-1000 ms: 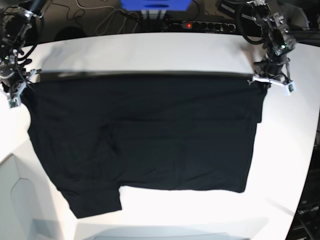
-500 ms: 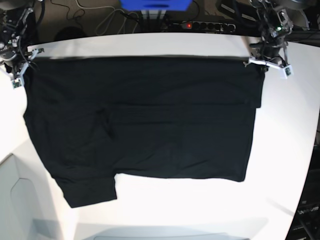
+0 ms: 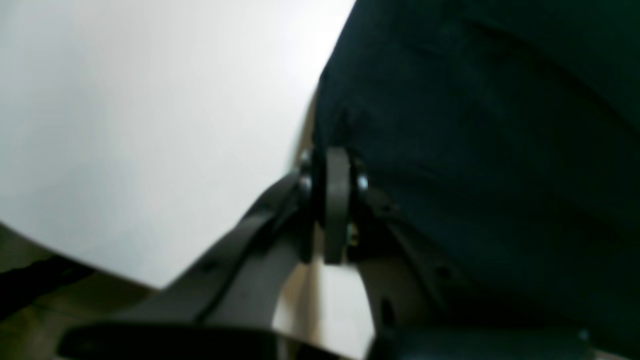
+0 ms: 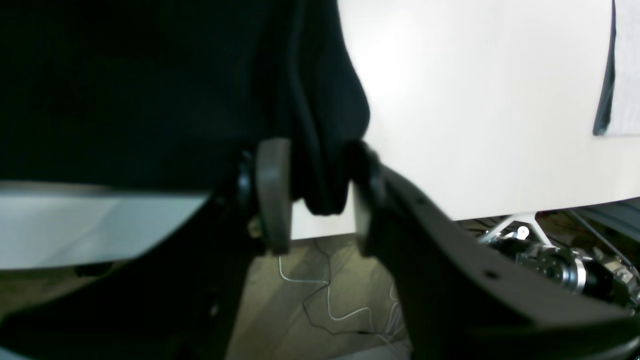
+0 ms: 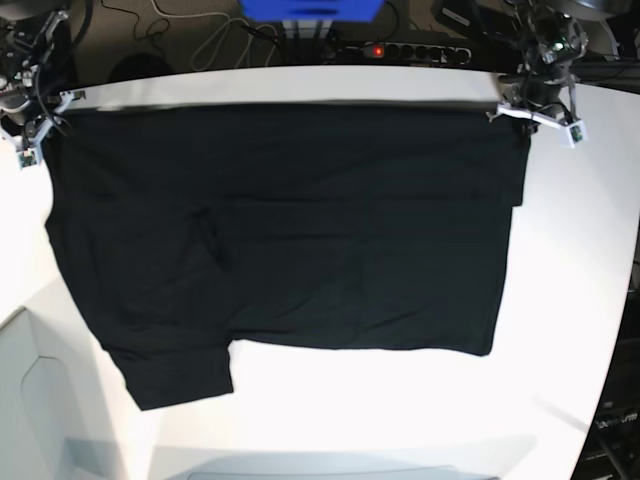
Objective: Fold the T-shirt properly
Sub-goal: 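Swing the held edge back toward the robot, laying the shirt flat, then open both grippers and release the shirt edge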
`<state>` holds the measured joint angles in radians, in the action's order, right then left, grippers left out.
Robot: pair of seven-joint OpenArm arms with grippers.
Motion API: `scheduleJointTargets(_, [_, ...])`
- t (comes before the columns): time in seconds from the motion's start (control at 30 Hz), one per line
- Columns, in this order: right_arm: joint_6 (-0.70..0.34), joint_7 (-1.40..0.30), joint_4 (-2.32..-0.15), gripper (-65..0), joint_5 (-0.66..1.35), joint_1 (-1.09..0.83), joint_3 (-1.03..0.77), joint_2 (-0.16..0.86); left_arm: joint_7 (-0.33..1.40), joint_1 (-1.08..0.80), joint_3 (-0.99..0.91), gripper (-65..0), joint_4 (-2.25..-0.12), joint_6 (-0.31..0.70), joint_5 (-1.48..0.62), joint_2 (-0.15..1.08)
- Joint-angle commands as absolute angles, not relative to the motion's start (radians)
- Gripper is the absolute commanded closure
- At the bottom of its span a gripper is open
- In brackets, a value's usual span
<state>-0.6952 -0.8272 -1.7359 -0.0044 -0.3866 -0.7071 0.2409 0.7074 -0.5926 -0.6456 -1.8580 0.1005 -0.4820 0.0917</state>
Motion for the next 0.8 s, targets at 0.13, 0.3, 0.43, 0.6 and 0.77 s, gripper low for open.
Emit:
scheduleJointTargets(0.13, [-0.698,-0.819,-1.816,-26.9,-0.005,-0.389,-0.731,0.257,0.690,-0.605,-0.653,-2.3,-1.917,0.099,-0.486,0.104])
scheduleJointTargets(0.3, [-0.698,-0.823,-1.882,-27.0,-0.005,-0.357,-0.777,0.226,0.690,-0.624,-0.653,-19.7,-1.940,0.099,-0.486,0.104])
scheduleJointTargets(0.43, [-0.698,-0.819,-1.883,-27.1,-0.005,-0.318,-0.771,0.226,0.690,-0.624,-0.671,-31.4,-1.945,0.099,-0.486,0.104])
scheduleJointTargets(0.6, [-0.698,-0.826,-1.880,-27.2,-0.005,-0.188,-0.680,0.229,0.690,-0.552,-0.753,-33.9,-1.957,0.099,-0.486,0.104])
scheduleJointTargets(0.77, [-0.698,-0.826,-1.796,-27.2,-0.008,0.018,-0.578,0.234,0.691,-0.387,-0.800,-37.7,-1.959,0.091,-0.478,0.110])
